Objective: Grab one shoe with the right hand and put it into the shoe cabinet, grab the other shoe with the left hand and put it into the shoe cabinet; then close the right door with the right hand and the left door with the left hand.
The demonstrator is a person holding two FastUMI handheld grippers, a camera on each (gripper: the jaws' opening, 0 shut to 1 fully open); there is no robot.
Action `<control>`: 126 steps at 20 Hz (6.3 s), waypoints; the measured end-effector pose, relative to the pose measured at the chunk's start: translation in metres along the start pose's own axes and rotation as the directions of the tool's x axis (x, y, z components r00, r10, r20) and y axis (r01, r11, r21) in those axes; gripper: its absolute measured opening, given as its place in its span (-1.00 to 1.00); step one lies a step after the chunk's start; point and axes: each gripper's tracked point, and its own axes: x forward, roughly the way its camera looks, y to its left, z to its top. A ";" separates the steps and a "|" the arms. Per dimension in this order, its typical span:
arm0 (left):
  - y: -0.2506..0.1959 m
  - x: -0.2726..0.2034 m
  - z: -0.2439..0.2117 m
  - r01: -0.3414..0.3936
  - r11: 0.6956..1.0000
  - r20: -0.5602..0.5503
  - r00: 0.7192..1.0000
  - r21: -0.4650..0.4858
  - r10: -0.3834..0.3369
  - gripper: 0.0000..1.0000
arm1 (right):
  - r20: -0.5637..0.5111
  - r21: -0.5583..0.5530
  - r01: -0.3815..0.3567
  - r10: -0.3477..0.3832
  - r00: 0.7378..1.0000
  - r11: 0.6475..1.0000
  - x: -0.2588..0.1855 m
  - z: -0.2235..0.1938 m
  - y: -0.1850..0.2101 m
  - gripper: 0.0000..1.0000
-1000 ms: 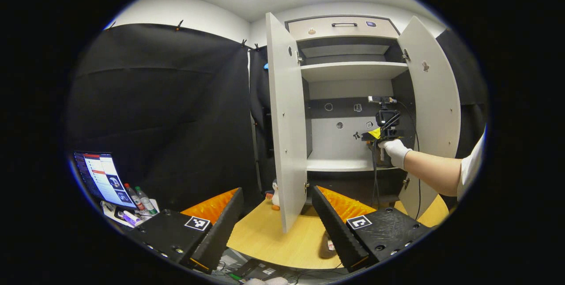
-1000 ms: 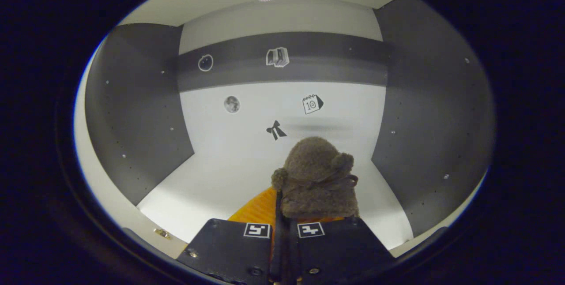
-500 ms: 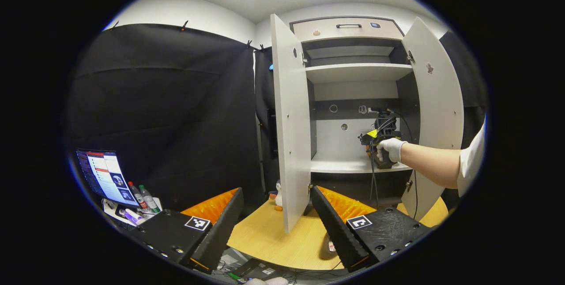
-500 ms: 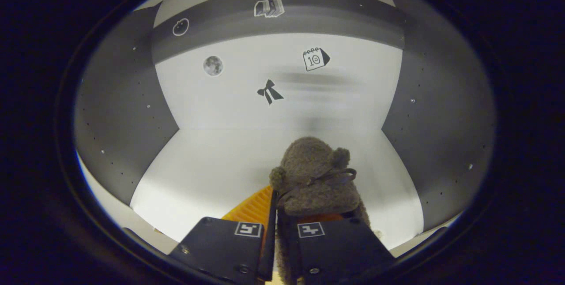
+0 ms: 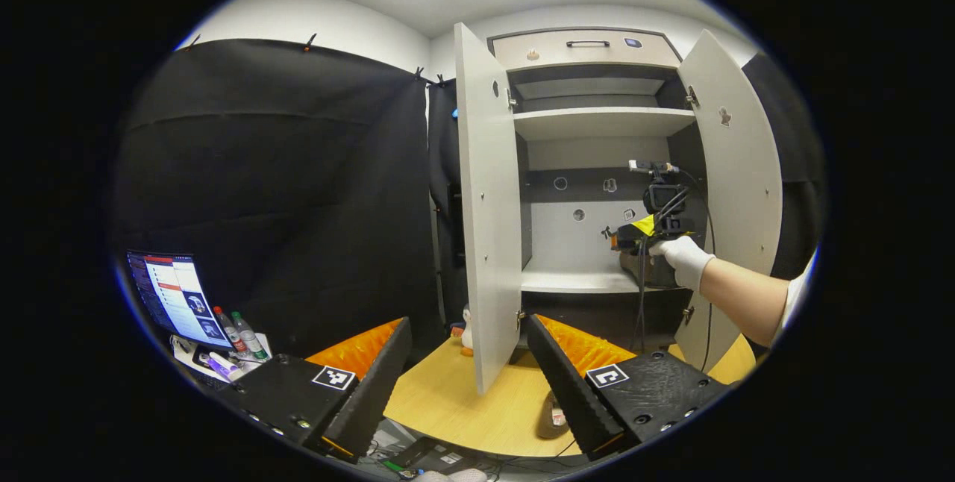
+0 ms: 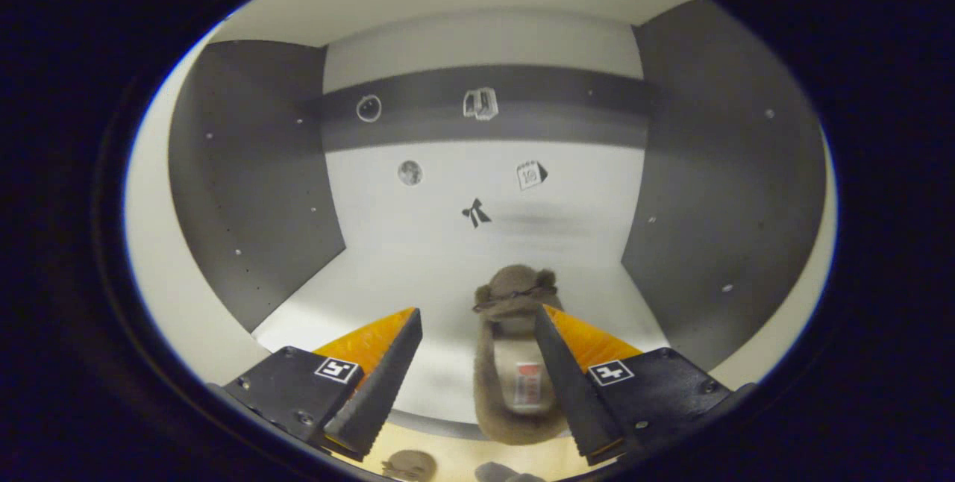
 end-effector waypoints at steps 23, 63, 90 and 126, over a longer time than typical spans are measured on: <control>-0.010 0.026 -0.012 0.320 0.947 0.039 0.946 0.041 -0.321 0.93 | 0.334 0.032 -0.029 0.017 0.942 0.999 -0.353 -0.029 -0.017 0.99; -0.181 0.215 -0.411 0.537 0.844 -0.550 0.702 -0.009 -0.453 0.80 | 0.100 0.053 0.442 -0.445 0.890 0.895 -0.439 -0.130 -0.148 1.00; -0.211 0.237 -0.098 0.514 0.858 -0.225 0.837 0.014 -0.498 -0.99 | 0.179 0.126 0.290 -0.309 0.934 0.949 -0.417 -0.115 -0.139 1.00; -0.266 0.484 -0.025 0.326 0.941 -0.380 0.885 0.091 -0.270 0.87 | 0.099 0.124 0.307 -0.320 0.942 0.944 -0.410 -0.131 -0.197 1.00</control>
